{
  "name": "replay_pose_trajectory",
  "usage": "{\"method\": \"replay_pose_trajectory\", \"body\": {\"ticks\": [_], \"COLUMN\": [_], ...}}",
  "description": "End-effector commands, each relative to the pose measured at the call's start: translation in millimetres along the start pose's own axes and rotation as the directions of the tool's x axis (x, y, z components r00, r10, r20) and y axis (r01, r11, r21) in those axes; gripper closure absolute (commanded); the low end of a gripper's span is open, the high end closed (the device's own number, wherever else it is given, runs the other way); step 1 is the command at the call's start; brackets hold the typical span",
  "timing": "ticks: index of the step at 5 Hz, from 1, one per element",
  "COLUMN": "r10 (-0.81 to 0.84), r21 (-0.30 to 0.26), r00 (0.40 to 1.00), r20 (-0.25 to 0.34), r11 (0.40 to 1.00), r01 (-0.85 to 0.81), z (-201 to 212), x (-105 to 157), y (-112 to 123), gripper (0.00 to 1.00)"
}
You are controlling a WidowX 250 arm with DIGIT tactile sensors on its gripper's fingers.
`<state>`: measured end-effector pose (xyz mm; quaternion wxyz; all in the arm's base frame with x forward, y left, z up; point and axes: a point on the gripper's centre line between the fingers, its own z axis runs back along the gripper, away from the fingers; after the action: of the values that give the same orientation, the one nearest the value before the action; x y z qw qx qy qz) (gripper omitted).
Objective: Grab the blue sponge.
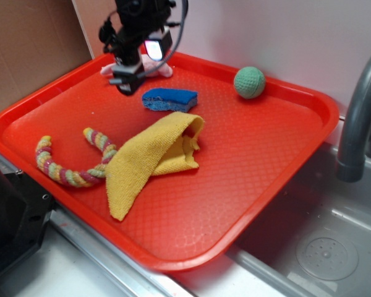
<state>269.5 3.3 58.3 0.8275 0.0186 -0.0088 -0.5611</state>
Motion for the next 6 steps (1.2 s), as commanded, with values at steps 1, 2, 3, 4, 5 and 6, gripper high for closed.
{"method": "replay_pose_trajectory", "body": {"ticks": [1,2,3,4,5,6], "r10": [-0.032,-0.017,-0.024,-0.053,-0.057,0.094], "r21": [-0.039,-0.05,-0.019,0.007,0.058,0.018], "r00": [0.999,1.0,0.999,0.996,0.996,0.991], "r20": [0.023,-0.023,-0.049,-0.065,-0.07,-0.096], "r11": [0.999,0.999,1.0,0.999,0.996,0.996], "r01": [0.033,0.016,0.023,0.054,0.061,-0.092], "z": [-19,-25,-18,-10,14,53], "x": [22,26,26,24,17,-8], "y": [14,15,8,4,-6,-19], "gripper": [0.0,1.0,1.0,1.0,1.0,1.0]}}
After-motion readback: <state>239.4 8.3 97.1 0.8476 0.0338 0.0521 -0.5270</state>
